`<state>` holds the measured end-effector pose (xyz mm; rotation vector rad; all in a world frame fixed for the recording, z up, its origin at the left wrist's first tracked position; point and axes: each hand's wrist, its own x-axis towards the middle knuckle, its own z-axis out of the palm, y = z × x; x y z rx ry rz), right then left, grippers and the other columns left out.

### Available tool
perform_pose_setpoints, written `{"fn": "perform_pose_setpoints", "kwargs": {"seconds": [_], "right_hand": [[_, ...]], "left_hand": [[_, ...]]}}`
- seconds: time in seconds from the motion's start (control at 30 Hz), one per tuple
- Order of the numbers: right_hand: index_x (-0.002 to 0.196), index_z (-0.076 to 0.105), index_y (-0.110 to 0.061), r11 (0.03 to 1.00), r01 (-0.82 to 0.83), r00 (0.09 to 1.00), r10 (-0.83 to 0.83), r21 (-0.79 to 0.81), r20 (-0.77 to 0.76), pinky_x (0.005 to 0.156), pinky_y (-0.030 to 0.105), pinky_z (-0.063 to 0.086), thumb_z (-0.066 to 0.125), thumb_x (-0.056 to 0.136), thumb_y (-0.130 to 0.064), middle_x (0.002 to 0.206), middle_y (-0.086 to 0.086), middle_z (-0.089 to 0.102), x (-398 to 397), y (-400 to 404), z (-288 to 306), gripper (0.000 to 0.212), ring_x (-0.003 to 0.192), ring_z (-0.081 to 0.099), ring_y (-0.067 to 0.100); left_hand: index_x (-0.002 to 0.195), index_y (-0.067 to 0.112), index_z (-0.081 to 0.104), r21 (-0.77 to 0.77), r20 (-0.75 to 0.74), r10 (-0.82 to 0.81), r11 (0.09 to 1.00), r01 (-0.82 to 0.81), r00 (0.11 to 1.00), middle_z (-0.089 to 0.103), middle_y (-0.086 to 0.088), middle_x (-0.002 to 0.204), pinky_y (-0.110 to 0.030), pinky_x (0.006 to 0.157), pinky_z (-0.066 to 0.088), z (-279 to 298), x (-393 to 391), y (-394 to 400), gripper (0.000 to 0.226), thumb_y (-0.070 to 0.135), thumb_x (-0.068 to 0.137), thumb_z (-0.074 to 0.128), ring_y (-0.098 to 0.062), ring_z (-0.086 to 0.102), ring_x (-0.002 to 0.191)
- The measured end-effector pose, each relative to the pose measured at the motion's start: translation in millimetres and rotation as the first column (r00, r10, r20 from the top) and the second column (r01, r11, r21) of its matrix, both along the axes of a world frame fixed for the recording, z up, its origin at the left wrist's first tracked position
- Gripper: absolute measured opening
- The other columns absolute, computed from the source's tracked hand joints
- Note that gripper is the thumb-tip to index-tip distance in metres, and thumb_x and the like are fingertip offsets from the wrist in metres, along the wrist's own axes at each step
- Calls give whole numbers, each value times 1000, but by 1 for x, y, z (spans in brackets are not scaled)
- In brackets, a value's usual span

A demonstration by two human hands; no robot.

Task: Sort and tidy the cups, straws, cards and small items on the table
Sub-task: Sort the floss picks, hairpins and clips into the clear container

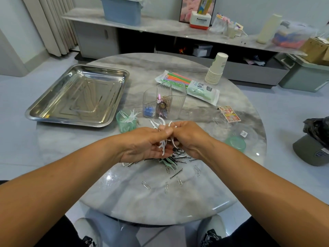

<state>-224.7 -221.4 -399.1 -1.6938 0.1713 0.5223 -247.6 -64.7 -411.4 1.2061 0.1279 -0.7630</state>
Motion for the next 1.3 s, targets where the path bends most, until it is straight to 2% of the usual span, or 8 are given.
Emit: {"fn": "perform_pose_setpoints", "kwargs": {"seconds": [0.23, 0.33, 0.4, 0.5, 0.63, 0.9, 1.17, 1.3], "right_hand": [[115, 62, 8, 990, -97, 980, 113, 104, -164, 63, 29, 60, 43, 108, -39, 91, 17, 63, -1, 5, 25, 51, 70, 64, 22], [117, 62, 8, 983, -125, 979, 144, 131, -147, 77, 33, 64, 53, 105, -25, 100, 21, 69, -1, -2, 27, 36, 85, 72, 28], [107, 69, 0, 978, -179, 984, 179, -104, -12, 77, 35, 64, 66, 98, -21, 94, 17, 72, -2, -11, 22, 22, 78, 74, 24], [89, 71, -15, 651, -244, 905, 420, -719, 72, 64, 33, 58, 87, 78, -35, 83, 3, 72, -11, -19, 9, 28, 64, 68, 14], [91, 71, -15, 351, -275, 828, 560, -895, -35, 70, 33, 53, 88, 70, -42, 89, 2, 72, -28, -6, -12, 38, 85, 66, 21], [76, 67, -17, 382, -237, 844, 537, -893, 6, 74, 32, 50, 78, 83, -28, 85, -1, 70, -25, -5, -21, 17, 88, 65, 24], [86, 69, -17, 594, -169, 874, 459, -787, 160, 73, 34, 53, 81, 86, -27, 81, -3, 69, -1, -14, -6, 16, 79, 62, 18], [99, 73, -19, 699, -209, 878, 441, -684, 183, 62, 18, 42, 83, 85, -25, 85, -10, 65, 3, -7, -9, 18, 80, 60, 10]], "left_hand": [[104, 1, 67, -23, 22, -3, 1000, 4, 1000, 69, -12, 91, -28, 74, 62, -3, 0, 7, 15, 13, 97, 62, -16, 68, 79], [113, 3, 63, 51, 2, 1, 999, -1, 1000, 69, -10, 89, -26, 72, 61, -1, 1, 15, 15, 4, 99, 57, -15, 66, 76], [112, 5, 60, 133, -21, 28, 991, -25, 999, 66, -7, 78, -24, 61, 58, 2, 2, 23, 11, 5, 101, 55, -15, 64, 67], [110, 8, 59, 272, -48, 99, 959, -83, 994, 58, -3, 69, -20, 46, 46, 3, 5, 37, 13, 5, 105, 48, -10, 52, 55], [100, 11, 57, 456, -29, 122, 885, -96, 992, 44, 3, 60, -15, 37, 23, 3, 7, 54, 15, 21, 107, 48, -6, 29, 45], [81, 14, 70, 927, 211, -222, 356, -122, 952, 69, -4, 76, -24, 57, 42, -3, -3, 91, 26, 34, 77, 87, -17, 58, 63], [77, 23, 67, 967, 230, -358, 192, -169, 905, 64, 11, 65, -25, 56, 40, -27, -13, 75, 37, 47, 64, 91, -7, 60, 65], [79, 21, 69, 965, 202, -343, 231, -126, 917, 70, 7, 67, -27, 62, 48, -31, -8, 69, 26, 37, 72, 88, -12, 65, 68]]}}
